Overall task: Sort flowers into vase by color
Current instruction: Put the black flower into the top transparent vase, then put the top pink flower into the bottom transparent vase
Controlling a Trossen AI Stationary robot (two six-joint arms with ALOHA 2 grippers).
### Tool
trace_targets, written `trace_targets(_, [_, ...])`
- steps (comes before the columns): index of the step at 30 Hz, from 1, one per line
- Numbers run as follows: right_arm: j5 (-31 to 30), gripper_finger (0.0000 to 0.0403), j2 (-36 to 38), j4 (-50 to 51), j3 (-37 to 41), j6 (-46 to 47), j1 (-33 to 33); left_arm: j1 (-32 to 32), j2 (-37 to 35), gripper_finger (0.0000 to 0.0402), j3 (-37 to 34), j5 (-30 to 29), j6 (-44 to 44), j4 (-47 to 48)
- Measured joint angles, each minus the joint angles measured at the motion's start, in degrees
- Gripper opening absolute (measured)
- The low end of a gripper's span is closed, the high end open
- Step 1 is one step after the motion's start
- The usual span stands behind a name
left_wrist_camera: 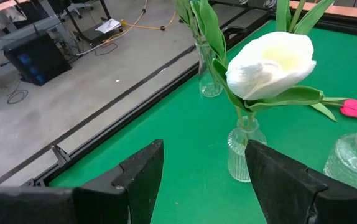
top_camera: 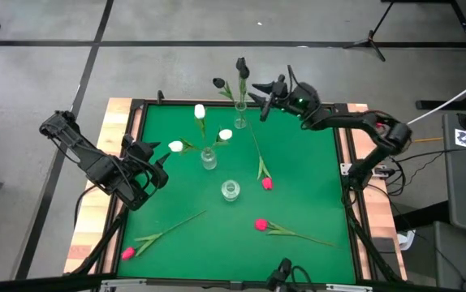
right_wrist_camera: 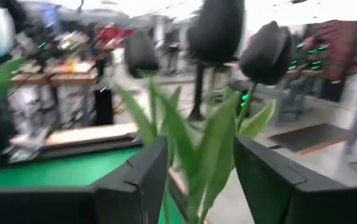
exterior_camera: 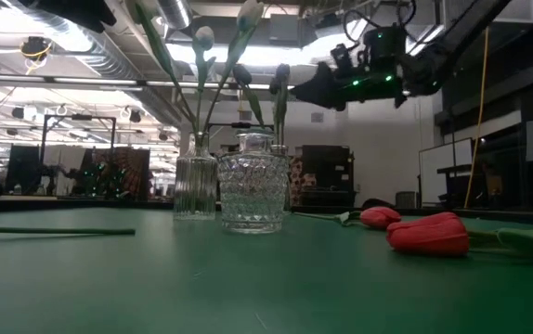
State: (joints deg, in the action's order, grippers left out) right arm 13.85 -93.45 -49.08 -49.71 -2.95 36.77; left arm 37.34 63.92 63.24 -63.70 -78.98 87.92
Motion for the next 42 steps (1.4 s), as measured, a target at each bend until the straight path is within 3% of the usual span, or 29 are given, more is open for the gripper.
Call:
trace_targets(4, [7.92,0.0183,6.91,13.48,0.00,-3.00,3.31,0.00,0.00,0.0224,0.00,0.00,0.00,0.00])
trace_targets(8, [11.37,0.0183,14.55,29.91,0.00,-8.61,5.83,0.00,0.00,0.0224,0.00,0.00,-0.02,0.00])
trace_targets(11, [12.36,0.0183,20.01,43.91,0.00,-17.77,5.77,0.00,0.00,0.0224,0.00,0.00,-0.02,0.00])
trace_targets(16, [7.42,0.0183,23.81,62.31,0.00,-31.35,-0.24,0.00,0.00,0.0224,0.00,0.00,-0.02,0.00])
trace_targets(22, [-4.20,0.0183,22.79,74.72,0.02,-42.80,-9.02,0.01,0.00,0.0224,0.00,0.01,-0.05,-0.04])
trace_targets(26, [-10.45,0.0183,21.05,74.92,0.02,-30.61,-13.13,0.02,0.00,0.0224,0.00,0.01,-0.37,-0.33])
trace_targets(31, [-12.98,0.0183,18.14,72.91,0.00,-13.61,-17.90,0.00,0.00,0.0224,0.00,-0.02,-1.94,-0.43])
trace_targets(36, [-20.13,0.0183,14.34,71.78,0.00,-4.79,-23.78,0.02,0.00,0.0224,-0.01,-0.10,-1.93,-0.52])
trace_targets(42, [-24.68,0.0184,10.26,69.06,0.00,5.84,-28.10,0.02,0.00,0.0224,-0.02,-0.17,-1.97,-1.18])
